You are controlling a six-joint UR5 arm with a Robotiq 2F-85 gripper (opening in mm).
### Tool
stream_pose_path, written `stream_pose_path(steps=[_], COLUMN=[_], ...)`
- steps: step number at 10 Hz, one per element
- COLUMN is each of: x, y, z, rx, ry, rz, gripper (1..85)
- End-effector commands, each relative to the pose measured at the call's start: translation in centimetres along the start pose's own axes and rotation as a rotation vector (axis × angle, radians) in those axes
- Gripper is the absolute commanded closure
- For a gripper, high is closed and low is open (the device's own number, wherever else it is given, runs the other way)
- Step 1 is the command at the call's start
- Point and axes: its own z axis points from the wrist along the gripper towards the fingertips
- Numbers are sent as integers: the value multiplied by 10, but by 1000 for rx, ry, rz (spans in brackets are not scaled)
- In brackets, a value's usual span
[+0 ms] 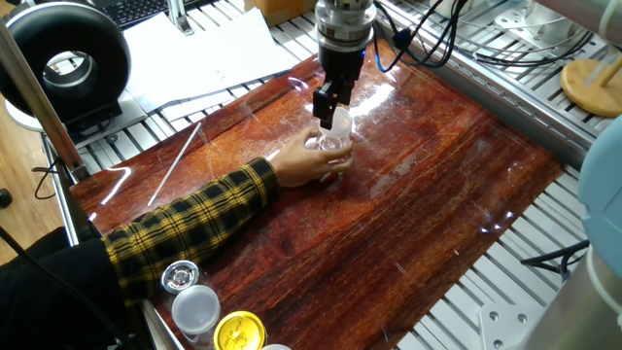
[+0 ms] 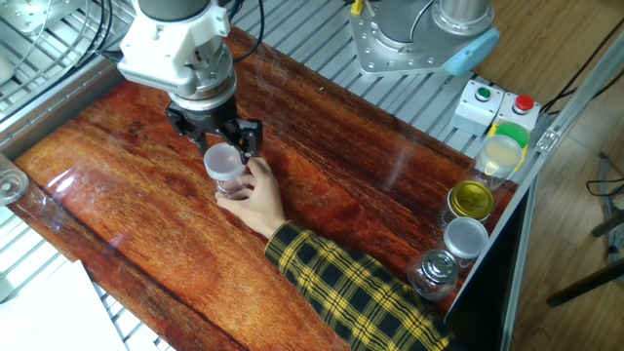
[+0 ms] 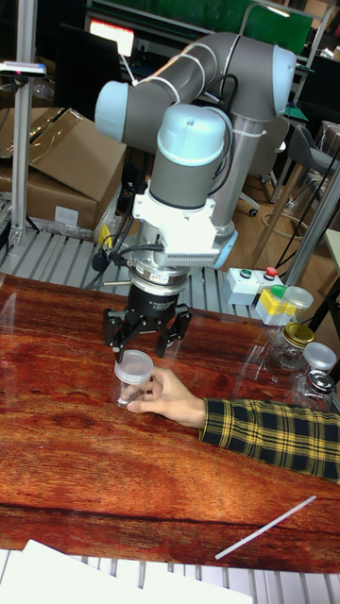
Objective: Unscrew the lid from the jar
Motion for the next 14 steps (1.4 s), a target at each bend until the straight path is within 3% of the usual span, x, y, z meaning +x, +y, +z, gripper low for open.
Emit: stream_pose_path(steps=[1, 5, 14], x=[1, -4, -8], y=[-4, -2, -7], z=[4, 11, 19], rx=[-2, -23, -12], ry=[4, -20, -28], rz=[-59, -65, -48], gripper=[103, 90, 120])
